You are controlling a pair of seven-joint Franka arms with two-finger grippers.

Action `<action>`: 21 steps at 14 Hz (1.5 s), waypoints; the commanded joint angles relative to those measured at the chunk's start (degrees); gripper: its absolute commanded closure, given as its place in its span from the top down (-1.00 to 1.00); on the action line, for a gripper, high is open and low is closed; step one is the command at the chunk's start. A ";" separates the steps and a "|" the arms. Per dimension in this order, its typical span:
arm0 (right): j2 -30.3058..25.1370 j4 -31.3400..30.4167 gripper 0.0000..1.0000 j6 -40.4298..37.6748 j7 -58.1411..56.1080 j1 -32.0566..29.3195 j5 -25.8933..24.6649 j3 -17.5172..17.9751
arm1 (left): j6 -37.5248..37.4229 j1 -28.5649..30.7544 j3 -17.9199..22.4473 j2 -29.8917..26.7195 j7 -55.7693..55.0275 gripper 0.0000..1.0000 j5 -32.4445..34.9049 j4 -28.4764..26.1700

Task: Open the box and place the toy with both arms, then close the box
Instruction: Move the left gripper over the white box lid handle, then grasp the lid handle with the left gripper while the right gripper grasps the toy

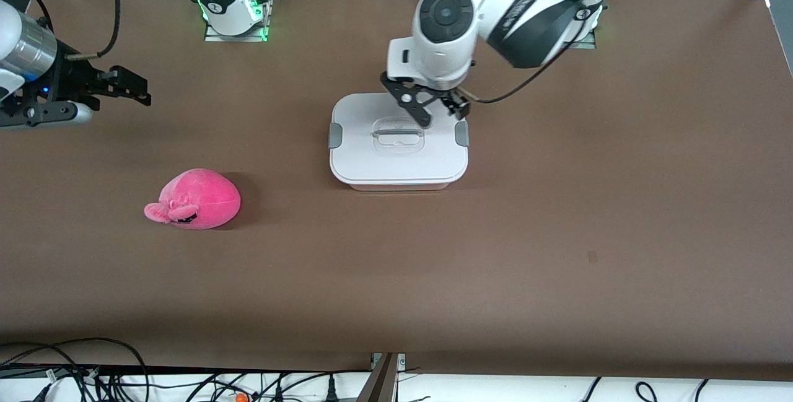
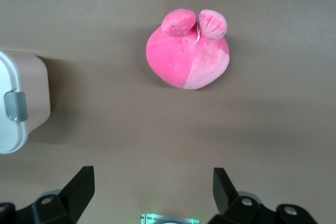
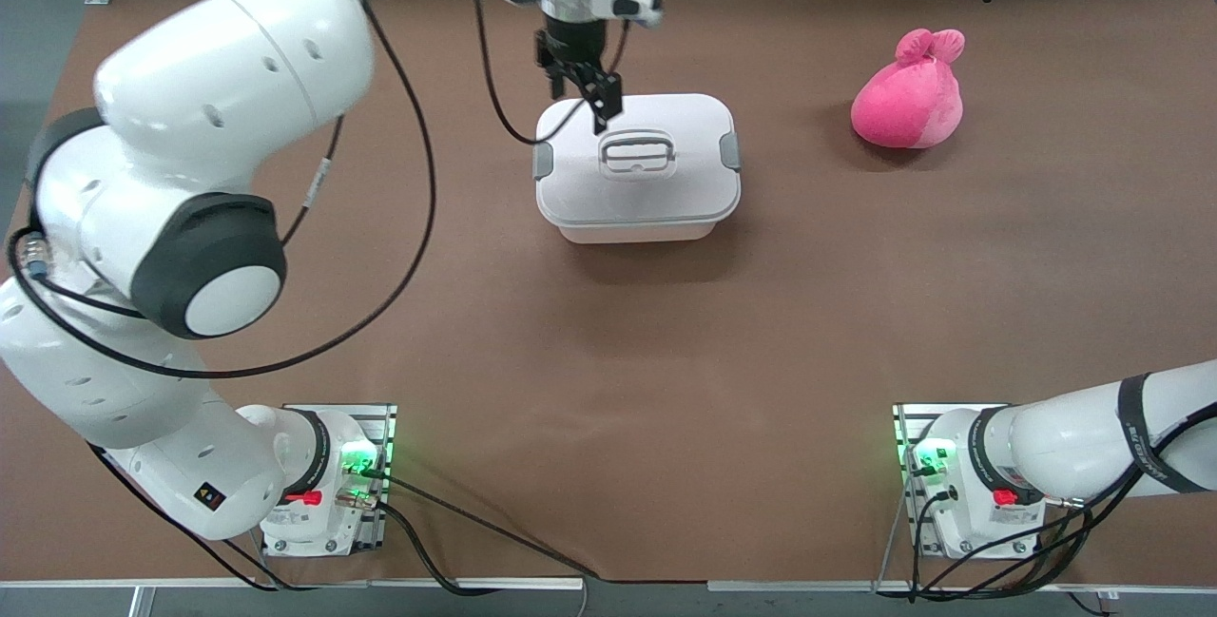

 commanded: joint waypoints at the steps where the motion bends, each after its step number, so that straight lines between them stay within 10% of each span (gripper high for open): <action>1: 1.18 -5.48 1.00 7.64 0.57 -0.83 -0.99 -0.63 | 6.06 -3.08 1.08 2.73 9.13 1.00 0.64 0.24; 16: 14.89 -21.68 1.00 46.79 -0.31 -1.00 0.06 -2.13 | 17.96 -6.43 0.90 7.23 20.58 1.00 9.88 -3.98; 17: 15.24 -22.03 1.00 47.40 -0.31 -1.09 0.06 -2.04 | 17.34 -6.52 0.90 6.97 20.06 0.73 9.80 -3.98; 19: 15.60 -22.39 0.84 47.94 -0.22 -1.09 0.15 -2.04 | 16.20 -6.52 0.90 6.79 19.36 -0.61 9.45 -3.80; 21: 15.86 -22.39 0.08 47.94 -0.31 -1.09 0.77 -2.04 | 15.93 -6.61 0.99 6.79 19.09 -0.89 9.53 -3.63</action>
